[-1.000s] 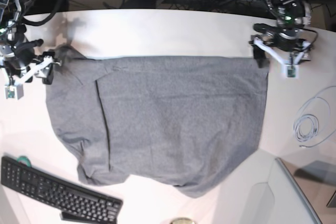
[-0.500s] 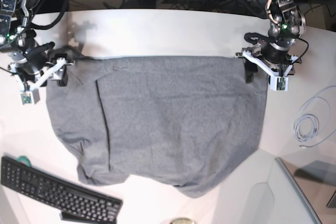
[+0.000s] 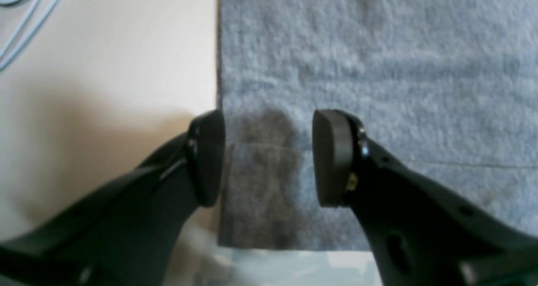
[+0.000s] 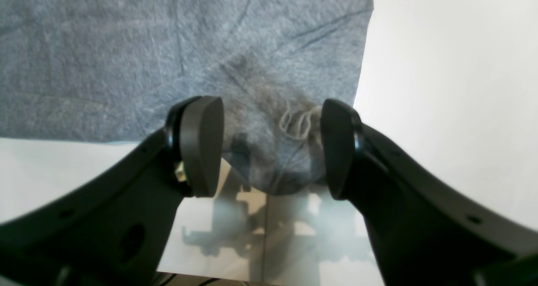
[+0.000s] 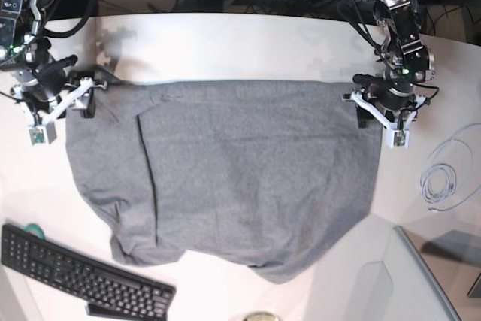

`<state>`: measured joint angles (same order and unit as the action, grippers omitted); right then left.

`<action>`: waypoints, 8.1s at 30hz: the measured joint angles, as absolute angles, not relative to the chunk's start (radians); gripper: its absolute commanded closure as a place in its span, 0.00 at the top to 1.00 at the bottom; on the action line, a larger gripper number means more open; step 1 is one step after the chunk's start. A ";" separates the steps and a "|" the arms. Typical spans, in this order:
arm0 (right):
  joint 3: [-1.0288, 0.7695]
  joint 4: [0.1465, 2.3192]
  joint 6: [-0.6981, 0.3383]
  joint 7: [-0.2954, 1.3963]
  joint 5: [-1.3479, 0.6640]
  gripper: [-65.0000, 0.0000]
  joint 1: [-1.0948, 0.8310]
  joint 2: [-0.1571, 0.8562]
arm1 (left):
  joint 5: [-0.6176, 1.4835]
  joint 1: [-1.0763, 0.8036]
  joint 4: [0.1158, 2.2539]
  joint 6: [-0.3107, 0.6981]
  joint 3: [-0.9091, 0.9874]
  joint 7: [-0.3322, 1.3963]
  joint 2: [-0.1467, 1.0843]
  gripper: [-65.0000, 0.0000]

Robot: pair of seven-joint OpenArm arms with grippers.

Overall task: Layout the t-shirt on the table in an organized manner, then fold the t-shirt properly
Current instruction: 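Hold the shirt edge with both grippers, adjusting the grip, then pull the shirt corner with the right gripper to straighten it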

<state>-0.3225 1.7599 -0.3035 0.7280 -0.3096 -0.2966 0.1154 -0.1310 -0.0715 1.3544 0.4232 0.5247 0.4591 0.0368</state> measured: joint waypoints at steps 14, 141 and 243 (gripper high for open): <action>-0.323 1.760 -0.303 0.726 -0.310 0.54 -0.297 0.115 | -0.128 -0.072 1.303 0.426 0.569 0.459 0.066 0.47; -0.748 1.655 -0.696 1.079 -0.309 0.57 -0.217 0.049 | -0.129 -0.327 1.579 0.434 0.561 0.456 0.062 0.00; -0.735 1.215 -0.704 1.074 -0.502 0.00 -0.098 0.030 | -0.233 -0.200 1.331 0.435 0.492 0.348 0.103 0.00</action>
